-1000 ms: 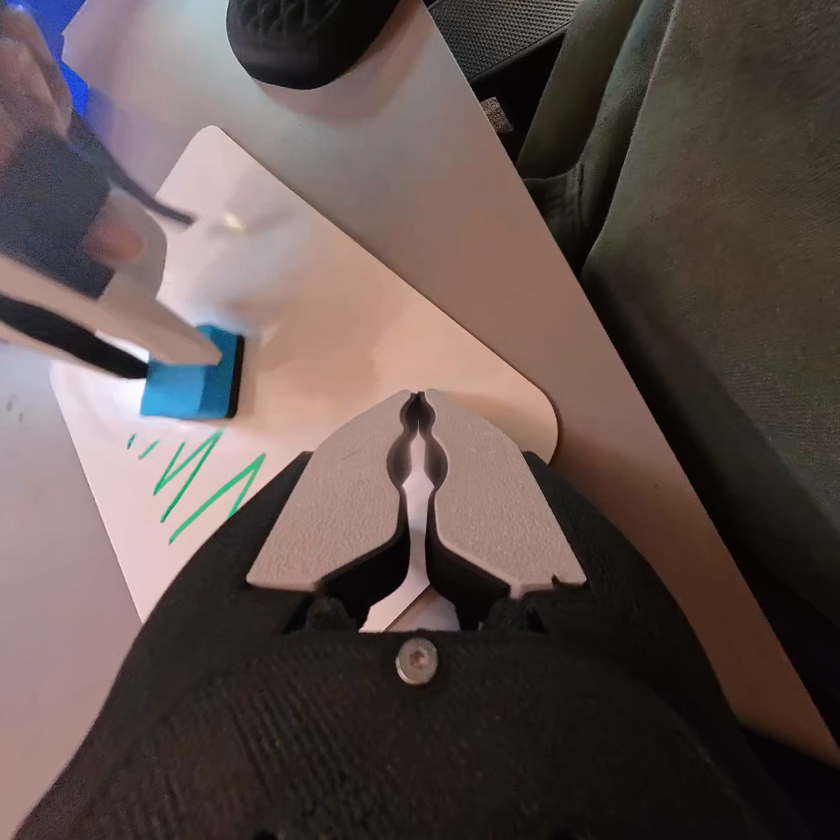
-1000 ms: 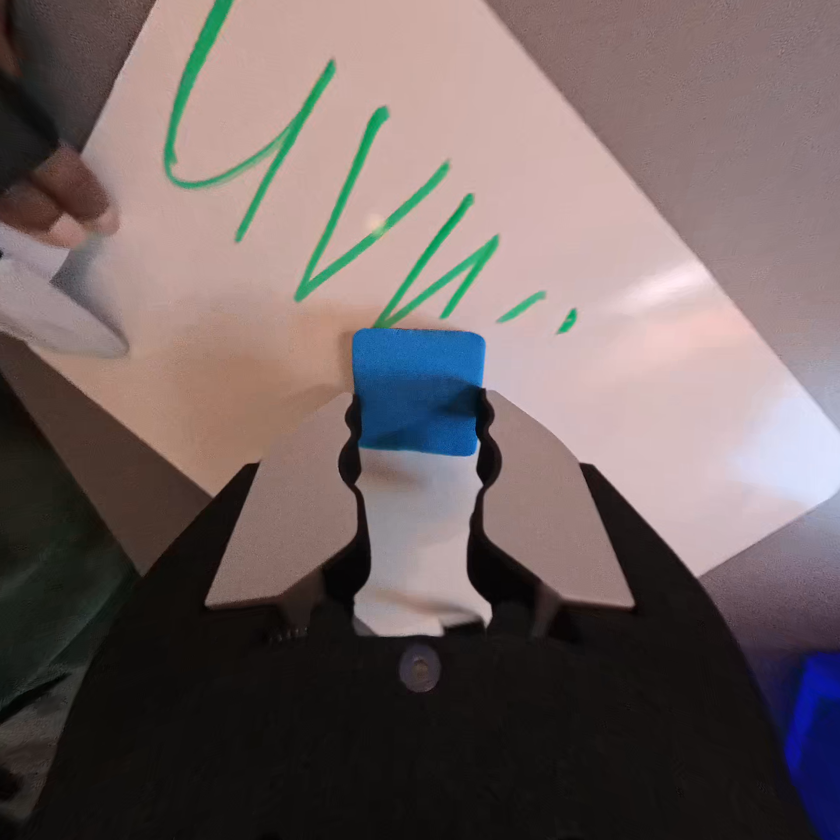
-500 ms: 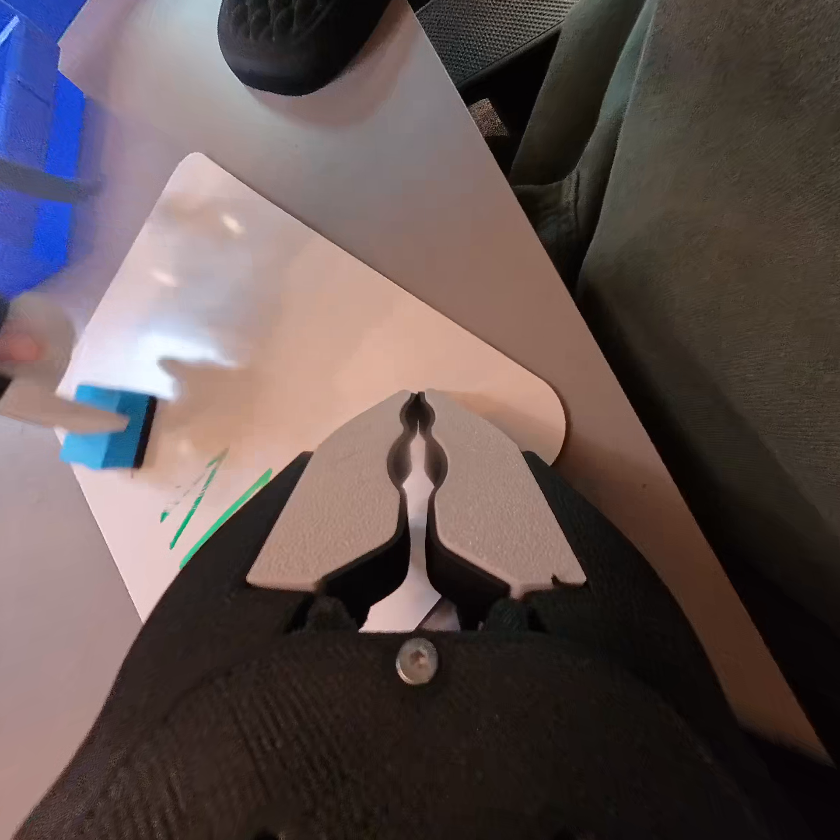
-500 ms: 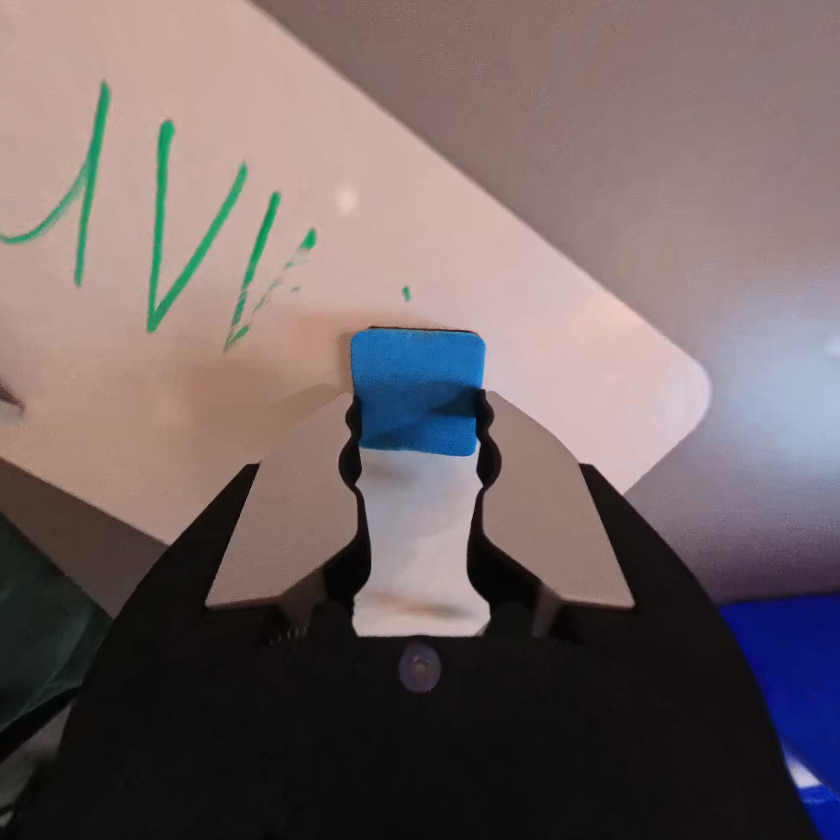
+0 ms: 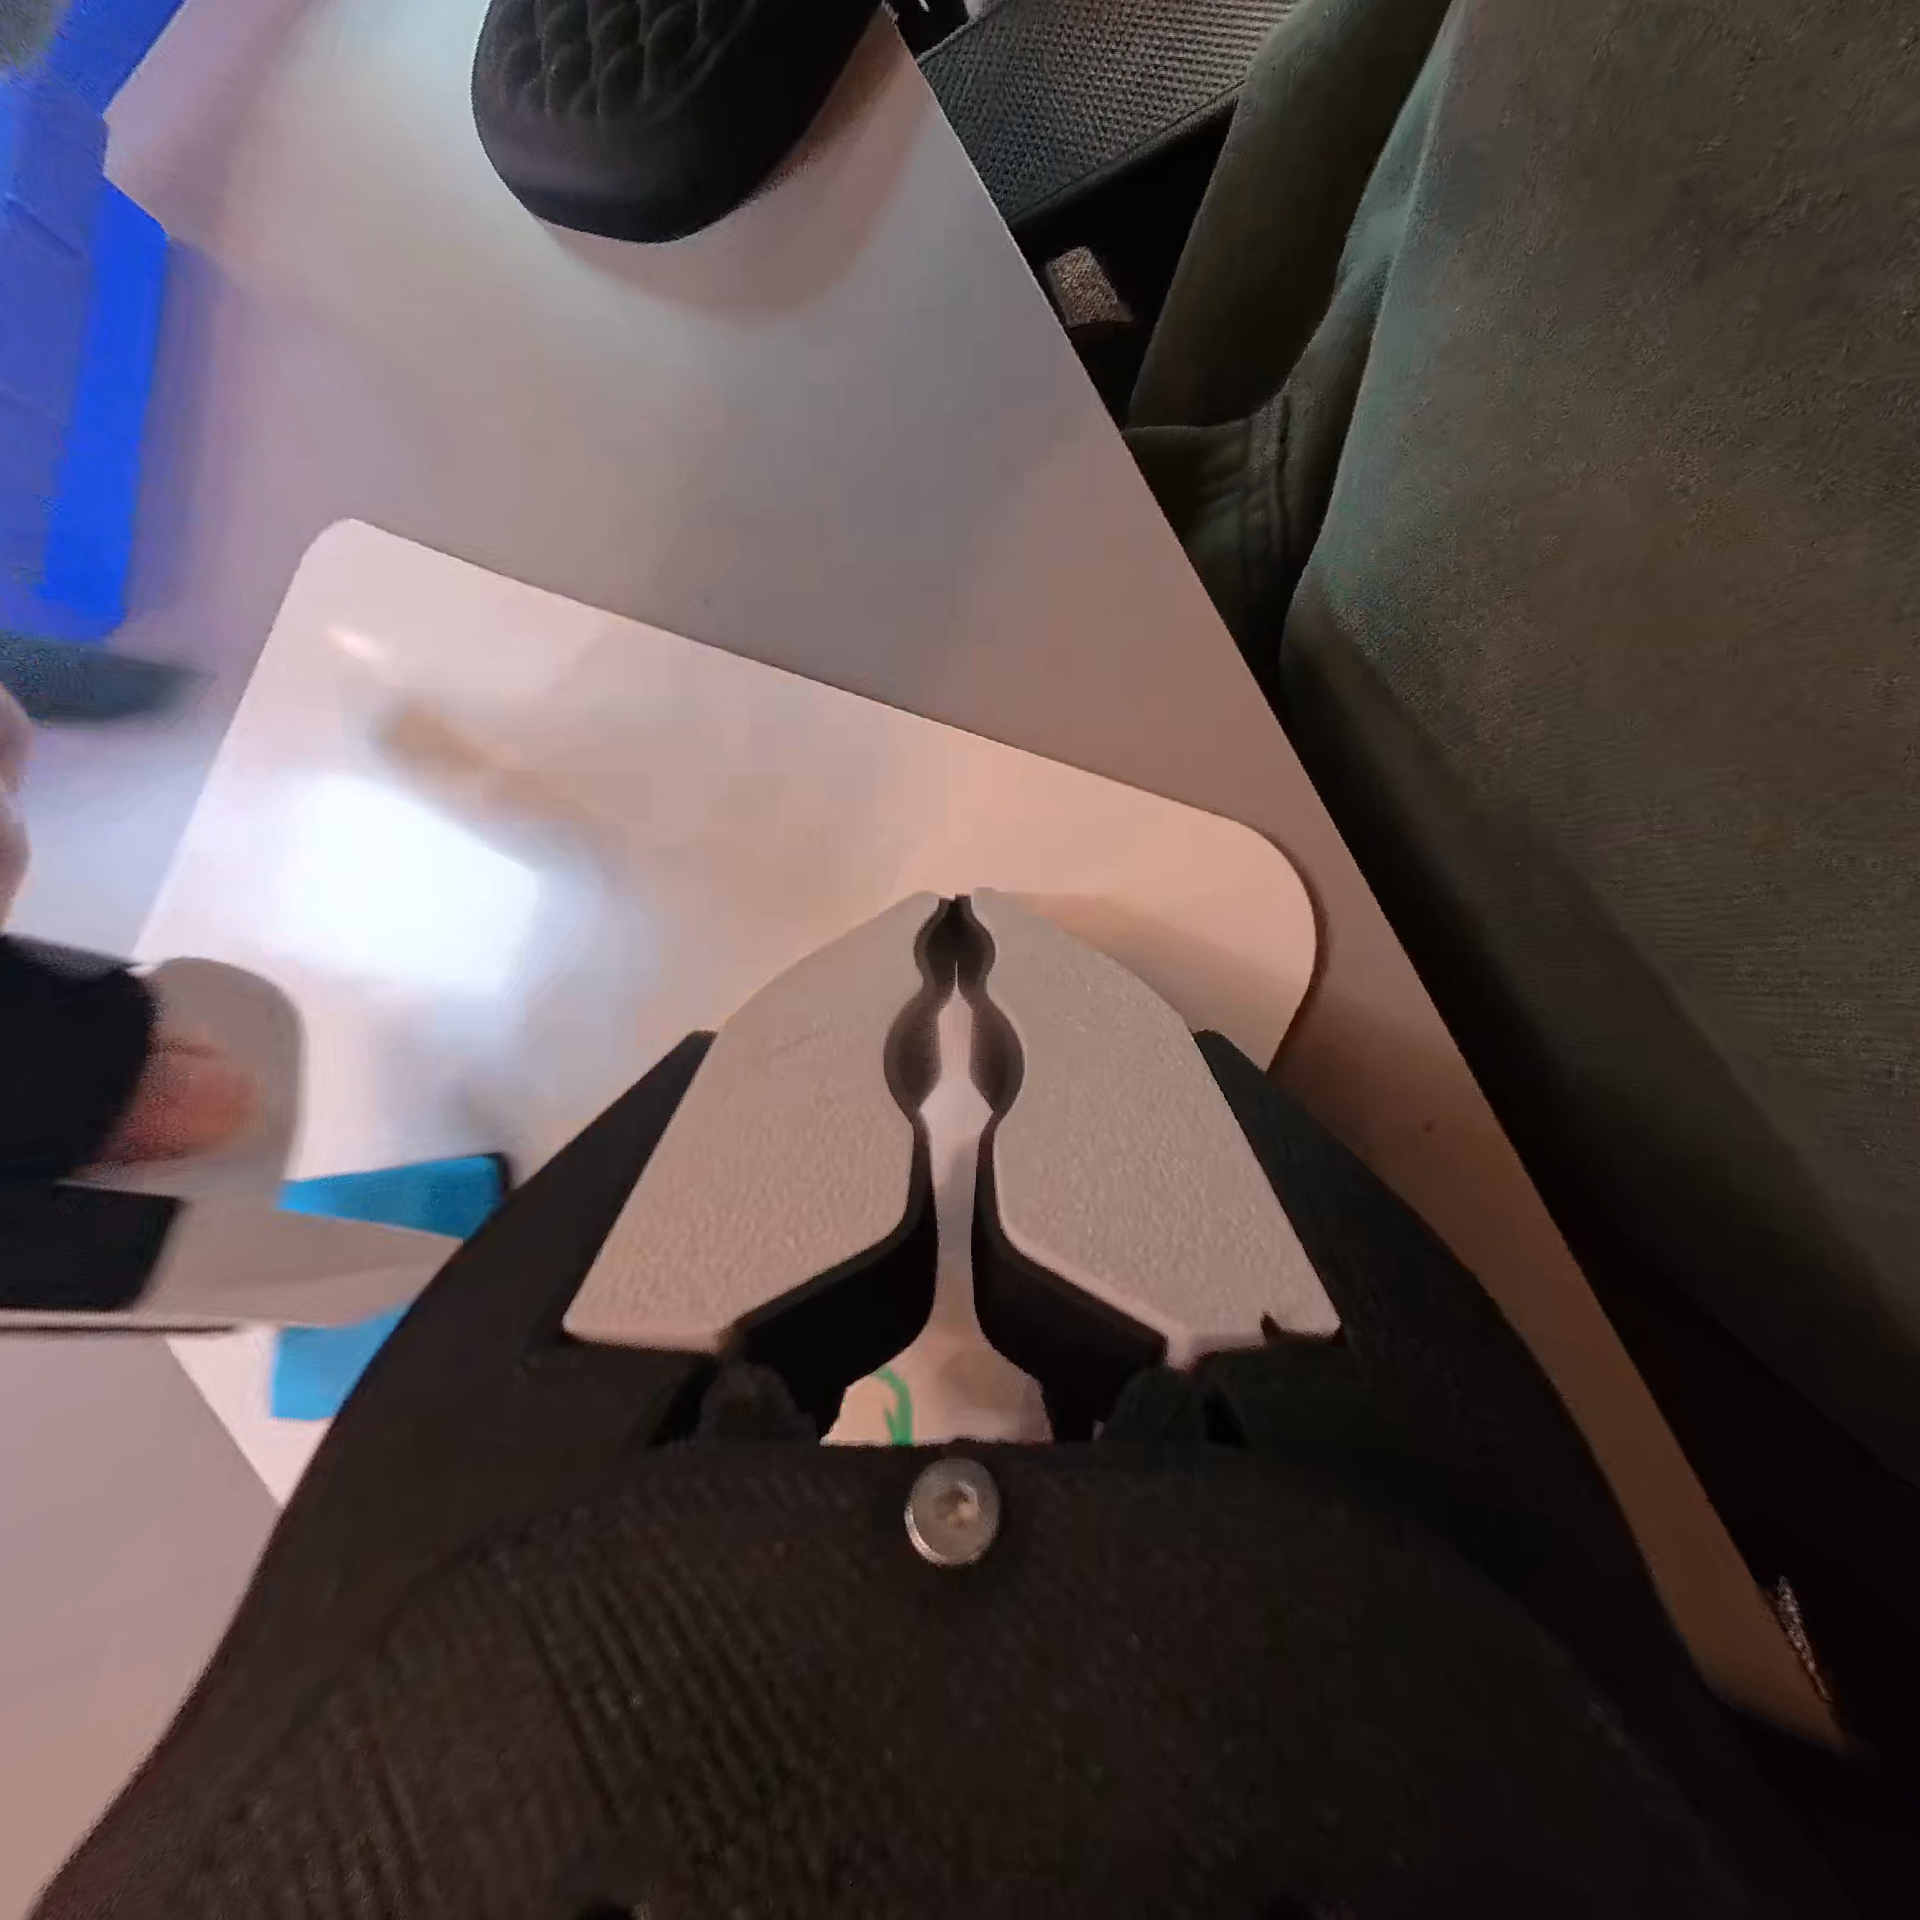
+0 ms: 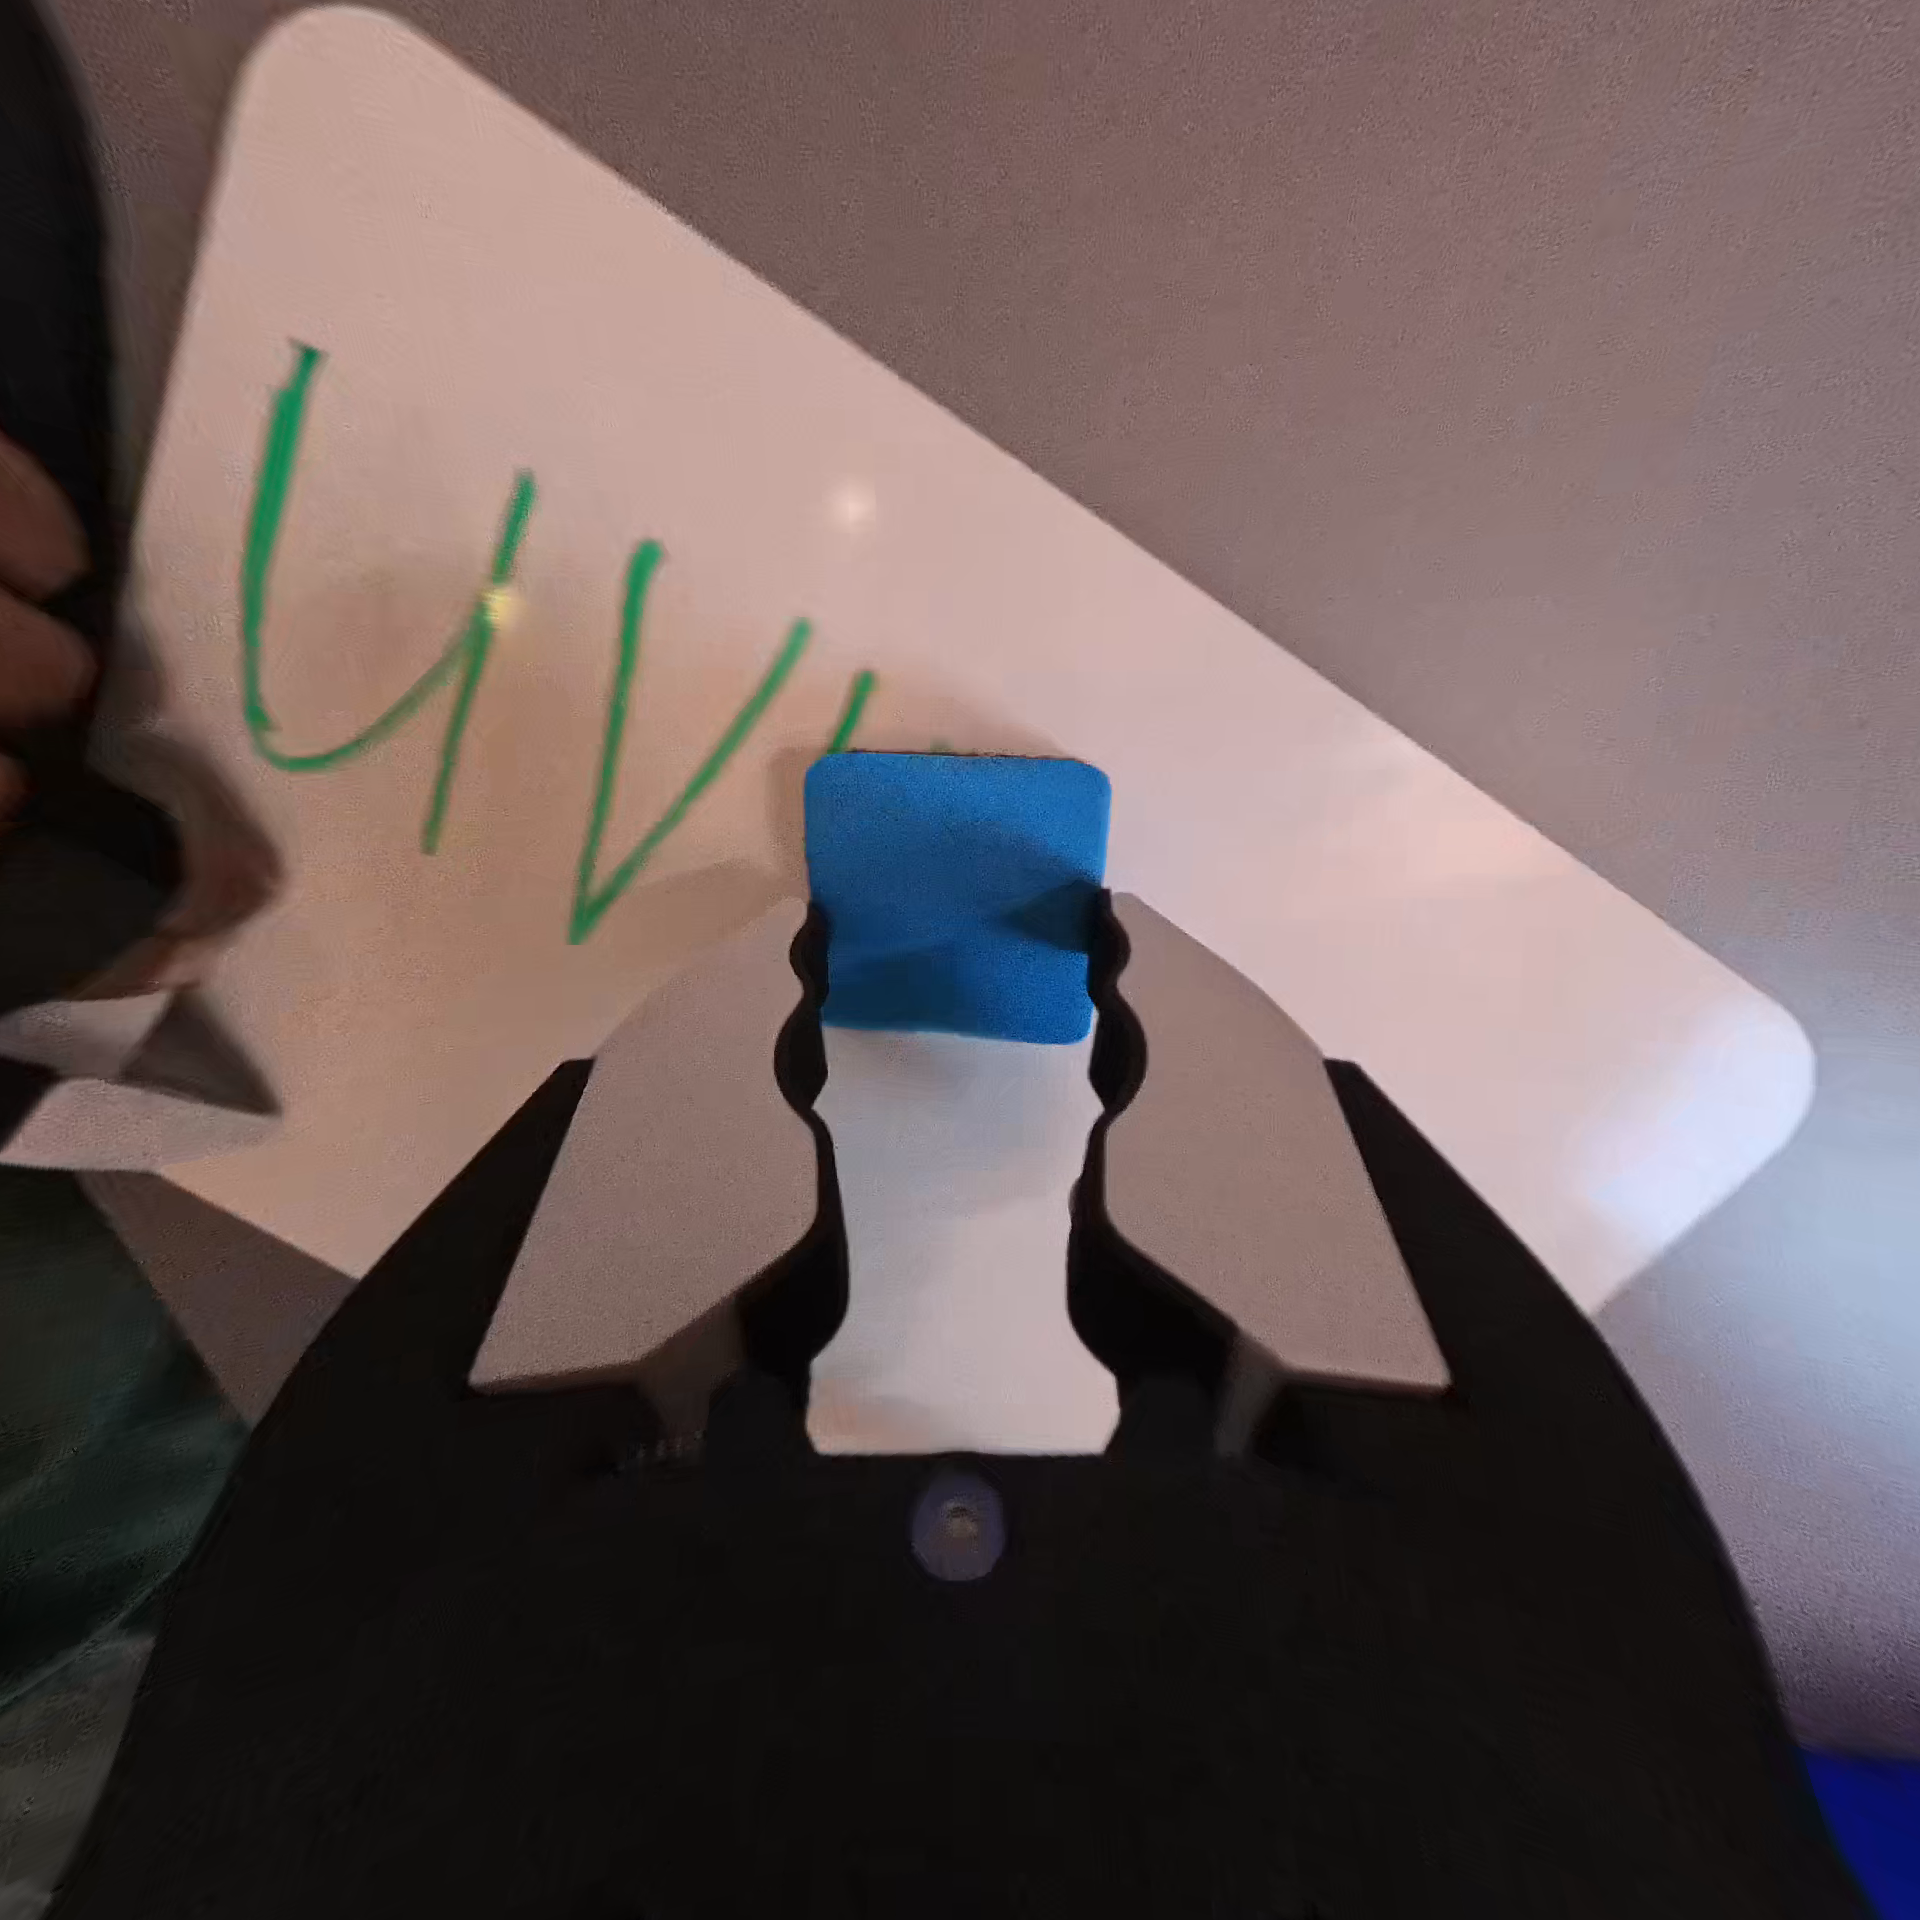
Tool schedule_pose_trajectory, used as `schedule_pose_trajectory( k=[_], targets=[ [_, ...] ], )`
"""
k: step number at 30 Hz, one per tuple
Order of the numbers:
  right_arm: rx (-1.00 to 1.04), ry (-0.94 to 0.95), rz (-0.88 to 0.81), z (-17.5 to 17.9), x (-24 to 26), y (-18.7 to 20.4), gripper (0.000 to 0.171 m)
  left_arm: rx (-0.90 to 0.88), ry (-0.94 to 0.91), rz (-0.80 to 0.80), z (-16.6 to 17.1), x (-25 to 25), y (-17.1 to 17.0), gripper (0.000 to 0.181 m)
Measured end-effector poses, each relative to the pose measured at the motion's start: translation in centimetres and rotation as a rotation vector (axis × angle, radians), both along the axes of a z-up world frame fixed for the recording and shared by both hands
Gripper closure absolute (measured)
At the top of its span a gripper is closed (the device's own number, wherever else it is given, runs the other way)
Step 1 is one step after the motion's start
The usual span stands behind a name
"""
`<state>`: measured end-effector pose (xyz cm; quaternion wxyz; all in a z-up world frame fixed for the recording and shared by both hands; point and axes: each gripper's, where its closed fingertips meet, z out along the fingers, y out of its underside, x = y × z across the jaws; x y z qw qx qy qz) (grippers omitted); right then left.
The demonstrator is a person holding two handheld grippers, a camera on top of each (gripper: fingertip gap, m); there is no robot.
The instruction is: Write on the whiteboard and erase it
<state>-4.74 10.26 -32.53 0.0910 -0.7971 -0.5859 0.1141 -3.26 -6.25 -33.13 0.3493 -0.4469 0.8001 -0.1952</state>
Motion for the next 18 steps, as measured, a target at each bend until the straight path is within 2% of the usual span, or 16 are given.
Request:
schedule_pose_trajectory(
  k=[2, 3, 7, 9, 11, 13, 15, 18],
  targets=[
    [0.003, -0.043, 0.148, 0.0, -1.3, -3.7, 0.122, 0.0, 0.0, 0.002, 0.0, 0.0, 0.1, 0.181],
    [0.014, -0.052, 0.154, 0.1, -0.9, -3.8, 0.122, 0.002, 0.001, 0.003, 0.0, 0.0, 0.1, 0.181],
    [0.026, -0.092, -0.12, 0.3, 6.8, 0.5, 0.122, 0.024, 0.005, 0.007, 0.0, -0.2, 0.3, 0.181],
    [-0.017, -0.097, -0.107, 0.2, 8.1, -2.2, 0.123, 0.017, 0.003, 0.006, 0.0, -0.2, 0.3, 0.181],
    [-0.035, -0.11, 0.025, 0.2, 5.9, -6.5, 0.122, 0.009, 0.003, 0.003, 0.0, -0.2, 0.3, 0.181],
    [-0.019, -0.108, 0.139, 0.2, 2.0, -9.0, 0.122, 0.009, 0.005, 0.005, 0.0, -0.1, 0.3, 0.181],
    [-0.002, -0.078, 0.169, 0.2, -1.3, -8.1, 0.122, 0.016, 0.007, 0.001, 0.0, -0.1, 0.0, 0.181],
    [0.019, -0.057, 0.063, 0.1, -1.8, -2.2, 0.122, 0.038, 0.008, 0.008, 0.0, -0.2, 0.1, 0.181]
  ],
)
